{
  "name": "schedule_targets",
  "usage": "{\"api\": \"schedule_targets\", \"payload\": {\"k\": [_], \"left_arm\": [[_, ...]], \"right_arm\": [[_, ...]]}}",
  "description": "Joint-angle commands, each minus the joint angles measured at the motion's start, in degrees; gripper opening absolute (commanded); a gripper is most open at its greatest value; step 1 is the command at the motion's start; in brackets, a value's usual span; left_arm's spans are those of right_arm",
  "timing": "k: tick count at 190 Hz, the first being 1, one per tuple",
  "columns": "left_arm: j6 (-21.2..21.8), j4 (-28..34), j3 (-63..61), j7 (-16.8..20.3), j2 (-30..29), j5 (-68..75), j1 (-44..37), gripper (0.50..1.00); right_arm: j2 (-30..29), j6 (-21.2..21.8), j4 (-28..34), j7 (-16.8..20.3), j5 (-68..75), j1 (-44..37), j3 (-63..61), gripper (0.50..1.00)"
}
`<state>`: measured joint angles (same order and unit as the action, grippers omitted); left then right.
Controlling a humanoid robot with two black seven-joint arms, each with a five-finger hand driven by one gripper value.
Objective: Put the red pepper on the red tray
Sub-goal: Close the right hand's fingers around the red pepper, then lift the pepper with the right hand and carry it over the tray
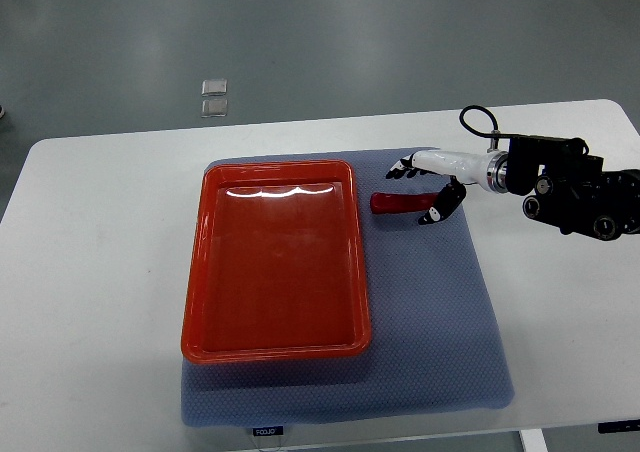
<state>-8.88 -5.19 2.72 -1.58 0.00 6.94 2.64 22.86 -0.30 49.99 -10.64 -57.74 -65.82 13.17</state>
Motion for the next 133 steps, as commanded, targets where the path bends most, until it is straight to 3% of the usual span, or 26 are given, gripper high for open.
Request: {"api": "schedule_targets", "payload": {"k": [1, 77, 94, 118, 133], "left_arm": [[0.0, 0.0, 0.0, 0.0, 0.0, 0.0, 0.0, 1.000], [0.0, 0.0, 0.0, 0.0, 0.0, 0.0, 0.0, 1.000], [0.0, 0.0, 0.0, 0.0, 0.0, 0.0, 0.0, 1.000], [0.0, 0.0, 0.0, 0.0, 0.0, 0.0, 0.0, 1.000], [0.0, 0.0, 0.0, 0.0, 0.0, 0.0, 0.0, 1.000]], "right_arm": [[-0.4, -0.4, -0.9, 0.3, 0.0, 0.4, 0.0, 0.797], [-3.4, -0.6, -1.3, 0.3, -1.1, 0.6, 0.0, 0.782], [-3.5, -0.6, -1.3, 0.3, -1.2, 0.5, 0.1, 0.752], [-3.5, -0.4, -2.5, 0.6, -2.8, 0.7, 0.1, 0.656], [-3.5, -0.3, -2.7, 1.1, -3.3, 0.8, 0.1, 0.623]]}}
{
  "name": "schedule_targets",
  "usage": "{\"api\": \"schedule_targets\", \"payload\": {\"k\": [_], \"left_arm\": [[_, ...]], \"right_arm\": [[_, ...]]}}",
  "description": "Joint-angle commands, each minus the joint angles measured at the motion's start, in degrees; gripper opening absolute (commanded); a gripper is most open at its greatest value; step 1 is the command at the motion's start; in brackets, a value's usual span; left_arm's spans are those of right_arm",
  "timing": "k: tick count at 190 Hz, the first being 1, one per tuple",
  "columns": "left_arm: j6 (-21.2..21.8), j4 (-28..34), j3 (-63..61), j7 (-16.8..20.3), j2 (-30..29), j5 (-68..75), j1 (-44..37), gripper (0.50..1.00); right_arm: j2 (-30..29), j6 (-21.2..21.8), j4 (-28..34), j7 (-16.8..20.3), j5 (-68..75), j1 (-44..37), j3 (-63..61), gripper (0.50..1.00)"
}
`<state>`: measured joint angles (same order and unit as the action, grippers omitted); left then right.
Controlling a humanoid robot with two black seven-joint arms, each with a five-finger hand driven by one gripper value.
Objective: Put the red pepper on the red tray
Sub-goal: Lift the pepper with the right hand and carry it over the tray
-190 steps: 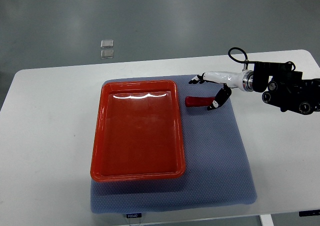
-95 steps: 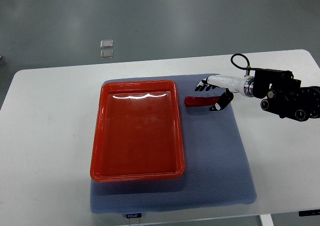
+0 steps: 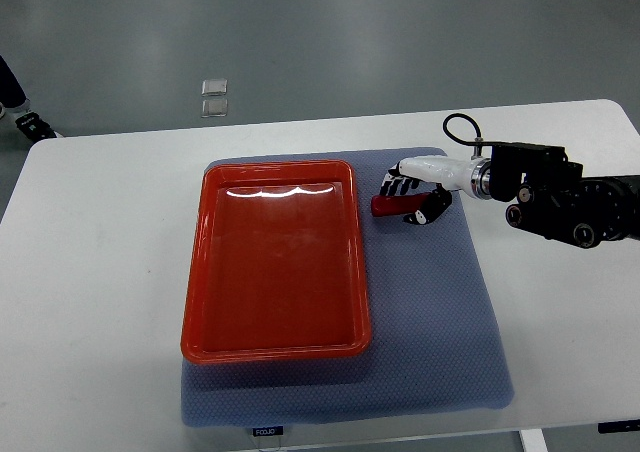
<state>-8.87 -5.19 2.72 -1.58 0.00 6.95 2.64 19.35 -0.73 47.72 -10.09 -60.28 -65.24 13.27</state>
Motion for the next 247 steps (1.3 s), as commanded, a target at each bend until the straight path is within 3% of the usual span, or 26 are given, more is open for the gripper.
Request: {"api": "schedule_targets", "payload": {"k": [1, 34, 157, 247], "left_arm": [[0.0, 0.0, 0.0, 0.0, 0.0, 0.0, 0.0, 1.000], [0.0, 0.0, 0.0, 0.0, 0.0, 0.0, 0.0, 1.000], [0.0, 0.0, 0.0, 0.0, 0.0, 0.0, 0.0, 1.000], [0.0, 0.0, 0.0, 0.0, 0.0, 0.0, 0.0, 1.000]], "right_arm": [[0.0, 0.1, -0.4, 0.5, -0.8, 0.2, 0.0, 0.623], [0.0, 0.5, -0.6, 0.5, -1.1, 0.2, 0.0, 0.539], [-0.2, 0.7, -0.7, -0.2, 0.3, -7.2, -6.1, 0.558], [-12.6, 3.4, 2.4, -2.7, 0.2, -6.8, -9.3, 0.576]]}}
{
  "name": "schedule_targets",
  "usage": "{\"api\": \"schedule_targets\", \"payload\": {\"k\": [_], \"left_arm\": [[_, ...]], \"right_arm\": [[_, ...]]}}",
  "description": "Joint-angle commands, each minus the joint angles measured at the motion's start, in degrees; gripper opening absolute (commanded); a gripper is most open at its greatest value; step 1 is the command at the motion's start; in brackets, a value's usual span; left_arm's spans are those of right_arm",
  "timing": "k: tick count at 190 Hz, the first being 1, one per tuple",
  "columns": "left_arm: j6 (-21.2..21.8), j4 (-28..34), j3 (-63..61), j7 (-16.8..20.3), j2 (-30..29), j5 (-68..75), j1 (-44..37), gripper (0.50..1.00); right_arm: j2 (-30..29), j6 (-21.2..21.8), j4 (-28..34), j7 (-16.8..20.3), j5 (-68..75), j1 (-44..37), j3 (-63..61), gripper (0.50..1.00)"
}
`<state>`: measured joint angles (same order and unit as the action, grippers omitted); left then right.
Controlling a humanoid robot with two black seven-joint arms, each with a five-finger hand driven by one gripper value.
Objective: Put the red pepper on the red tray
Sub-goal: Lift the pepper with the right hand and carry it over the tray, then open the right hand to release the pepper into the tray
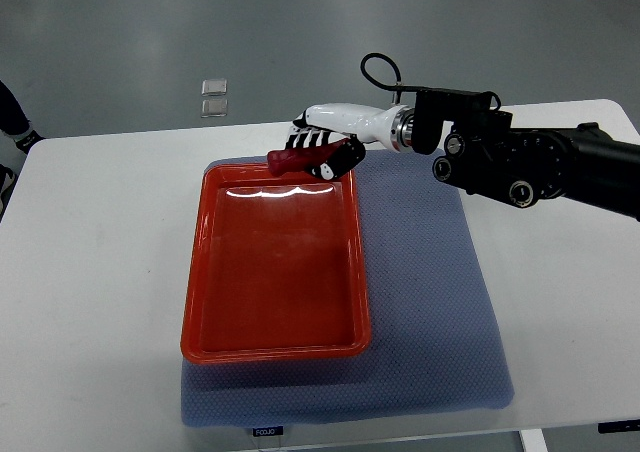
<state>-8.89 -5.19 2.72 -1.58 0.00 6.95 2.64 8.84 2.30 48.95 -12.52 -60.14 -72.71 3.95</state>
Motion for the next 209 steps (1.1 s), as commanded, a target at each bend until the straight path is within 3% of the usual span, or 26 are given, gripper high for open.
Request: {"api": "schedule_targets", "payload": {"k": [1, 105, 137, 209], "left_arm": [[0.0, 0.0, 0.0, 0.0, 0.0, 0.0, 0.0, 1.000], [0.0, 0.0, 0.0, 0.0, 0.0, 0.0, 0.0, 1.000], [0.0, 0.0, 0.0, 0.0, 0.0, 0.0, 0.0, 1.000], [0.0, 0.0, 0.0, 0.0, 0.0, 0.0, 0.0, 1.000]], "right_arm": [[-2.1, 0.3, 1.1, -0.3, 0.0, 0.6, 0.0, 0.576], [-8.3, 0.3, 3.0, -0.1, -0.8, 6.6, 0.6, 0.648], [-8.0, 0.3, 2.9, -0.1, -0.2, 6.7, 0.5, 0.866], [-7.3, 0.3, 2.7, -0.2, 0.1, 6.4, 0.1, 0.911]]}}
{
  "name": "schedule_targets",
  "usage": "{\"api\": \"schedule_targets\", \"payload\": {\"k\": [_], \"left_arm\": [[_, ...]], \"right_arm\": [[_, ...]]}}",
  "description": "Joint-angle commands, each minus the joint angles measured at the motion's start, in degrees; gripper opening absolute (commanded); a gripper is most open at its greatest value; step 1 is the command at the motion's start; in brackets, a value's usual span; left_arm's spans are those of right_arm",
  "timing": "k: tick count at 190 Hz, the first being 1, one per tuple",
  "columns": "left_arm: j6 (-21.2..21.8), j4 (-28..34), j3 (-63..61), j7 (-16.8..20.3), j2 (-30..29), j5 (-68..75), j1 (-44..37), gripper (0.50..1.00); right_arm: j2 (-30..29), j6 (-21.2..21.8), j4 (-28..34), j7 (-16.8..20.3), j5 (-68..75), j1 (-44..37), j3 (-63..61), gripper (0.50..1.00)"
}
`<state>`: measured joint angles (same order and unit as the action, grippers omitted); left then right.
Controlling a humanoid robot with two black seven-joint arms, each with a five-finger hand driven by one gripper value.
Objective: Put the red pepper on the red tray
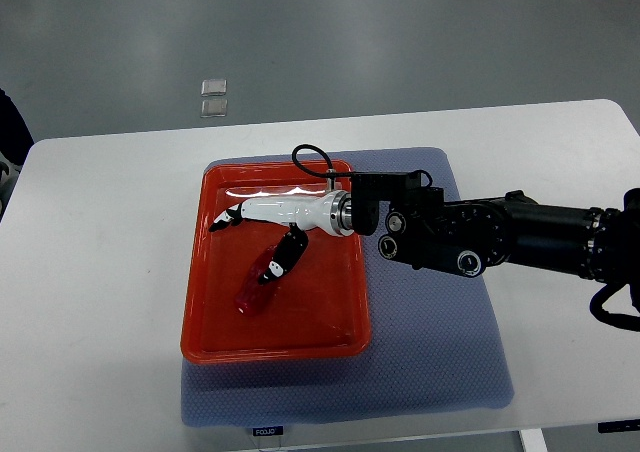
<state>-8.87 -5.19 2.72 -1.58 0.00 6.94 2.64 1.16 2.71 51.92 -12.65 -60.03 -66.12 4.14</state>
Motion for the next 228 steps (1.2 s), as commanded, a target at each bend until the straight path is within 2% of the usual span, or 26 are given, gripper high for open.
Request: {"api": "schedule_targets", "payload": {"k": [1, 30, 69, 89, 116, 145, 173, 228], "left_arm": [[0.0, 0.0, 0.0, 0.0, 0.0, 0.0, 0.0, 1.000], [0.0, 0.0, 0.0, 0.0, 0.0, 0.0, 0.0, 1.000], [0.0, 0.0, 0.0, 0.0, 0.0, 0.0, 0.0, 1.000], [0.0, 0.0, 0.0, 0.0, 0.0, 0.0, 0.0, 1.000], [0.0, 0.0, 0.0, 0.0, 0.0, 0.0, 0.0, 1.000], [0.0, 0.0, 0.0, 0.0, 0.0, 0.0, 0.0, 1.000], [0.0, 0.0, 0.0, 0.0, 0.0, 0.0, 0.0, 1.000], [0.0, 0.0, 0.0, 0.0, 0.0, 0.0, 0.0, 1.000]], "right_arm": [[0.4, -0.1, -0.2, -0.1, 0.0, -0.1, -0.1, 0.911], [1.8, -0.3, -0.9, -0.1, 0.1, -0.3, -1.1, 0.911], [7.1, 0.0, -1.7, -0.2, 3.3, 0.2, -11.5, 0.911], [10.5, -0.2, -3.0, -0.4, 6.7, 2.3, -18.3, 0.913], [13.0, -0.3, -3.3, -1.8, 13.5, 7.1, -34.2, 0.911], [11.9, -0.8, -3.6, -2.1, 21.9, 14.5, -49.8, 0.911], [10.2, -0.8, -5.3, -2.5, 28.3, 19.9, -59.2, 0.911], [8.2, -0.4, -10.3, -2.1, 48.4, 22.5, -60.9, 0.911]]}}
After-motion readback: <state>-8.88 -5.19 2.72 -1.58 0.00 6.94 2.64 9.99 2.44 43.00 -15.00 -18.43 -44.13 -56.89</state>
